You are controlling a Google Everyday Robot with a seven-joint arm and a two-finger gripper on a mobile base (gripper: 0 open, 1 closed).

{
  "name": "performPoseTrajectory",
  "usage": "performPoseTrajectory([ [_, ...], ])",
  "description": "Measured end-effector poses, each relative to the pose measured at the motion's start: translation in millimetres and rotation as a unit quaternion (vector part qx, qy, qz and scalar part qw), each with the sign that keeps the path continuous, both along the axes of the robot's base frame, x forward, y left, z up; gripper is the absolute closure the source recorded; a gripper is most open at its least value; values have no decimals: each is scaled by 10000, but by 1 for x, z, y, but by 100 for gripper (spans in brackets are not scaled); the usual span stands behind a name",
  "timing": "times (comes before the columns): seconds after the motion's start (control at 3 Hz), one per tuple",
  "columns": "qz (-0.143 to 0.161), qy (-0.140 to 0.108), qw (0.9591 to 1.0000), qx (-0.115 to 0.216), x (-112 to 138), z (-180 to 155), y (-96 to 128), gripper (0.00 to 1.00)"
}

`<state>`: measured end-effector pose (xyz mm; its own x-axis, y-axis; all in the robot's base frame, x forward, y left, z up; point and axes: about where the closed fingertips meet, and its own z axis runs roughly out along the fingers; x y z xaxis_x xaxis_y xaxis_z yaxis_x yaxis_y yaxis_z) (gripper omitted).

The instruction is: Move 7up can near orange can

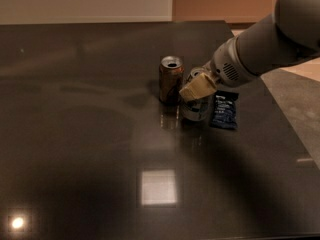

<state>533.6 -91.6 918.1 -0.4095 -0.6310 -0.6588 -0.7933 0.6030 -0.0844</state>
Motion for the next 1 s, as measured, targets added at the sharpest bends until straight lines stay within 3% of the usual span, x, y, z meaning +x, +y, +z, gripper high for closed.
performPoseTrajectory([
  [0.33, -7, 48, 10000, 9, 11, -8, 5, 100],
  [1.0, 146, 60, 9998, -73, 26, -17, 21, 60],
])
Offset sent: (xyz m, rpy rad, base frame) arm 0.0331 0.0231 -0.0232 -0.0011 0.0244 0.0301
